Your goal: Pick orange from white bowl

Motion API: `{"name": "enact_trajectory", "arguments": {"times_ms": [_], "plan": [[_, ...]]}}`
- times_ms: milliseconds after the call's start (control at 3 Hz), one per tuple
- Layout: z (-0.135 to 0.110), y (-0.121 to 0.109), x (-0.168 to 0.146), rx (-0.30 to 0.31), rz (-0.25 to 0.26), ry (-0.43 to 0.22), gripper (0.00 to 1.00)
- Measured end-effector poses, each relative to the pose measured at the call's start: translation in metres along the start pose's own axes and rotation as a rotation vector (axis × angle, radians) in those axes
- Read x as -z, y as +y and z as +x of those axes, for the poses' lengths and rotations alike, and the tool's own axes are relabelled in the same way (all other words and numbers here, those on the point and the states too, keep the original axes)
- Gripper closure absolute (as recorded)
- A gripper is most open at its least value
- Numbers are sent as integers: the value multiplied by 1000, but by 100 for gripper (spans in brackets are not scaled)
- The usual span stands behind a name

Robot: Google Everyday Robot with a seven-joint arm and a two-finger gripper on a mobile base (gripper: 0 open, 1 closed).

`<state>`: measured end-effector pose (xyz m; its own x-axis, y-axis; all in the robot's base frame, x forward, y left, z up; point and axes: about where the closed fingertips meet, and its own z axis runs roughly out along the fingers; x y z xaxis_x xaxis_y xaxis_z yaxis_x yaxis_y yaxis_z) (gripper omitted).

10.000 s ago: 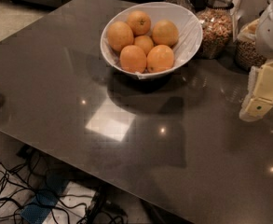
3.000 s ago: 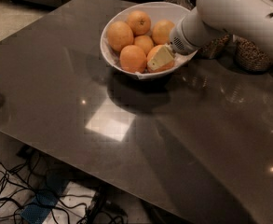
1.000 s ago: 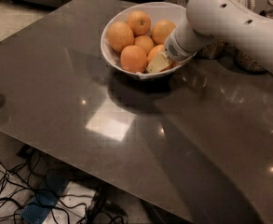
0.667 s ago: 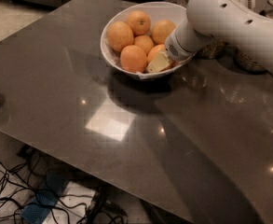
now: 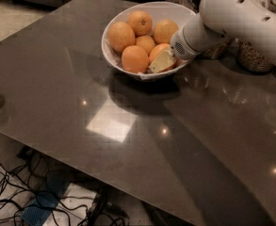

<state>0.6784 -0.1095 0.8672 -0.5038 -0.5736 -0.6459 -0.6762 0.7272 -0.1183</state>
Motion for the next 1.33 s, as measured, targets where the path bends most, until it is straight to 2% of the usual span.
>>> {"name": "enact_trajectory", "arguments": {"times_ms": [333,667,1000,1333], "plan": [[-18,-1,34,13,-70,-132,100],[-33,-1,64,53,-111,-234,100],[-45,1,88,120,-123,-300,100],[-45,1,88,120,-123,-300,100]]}}
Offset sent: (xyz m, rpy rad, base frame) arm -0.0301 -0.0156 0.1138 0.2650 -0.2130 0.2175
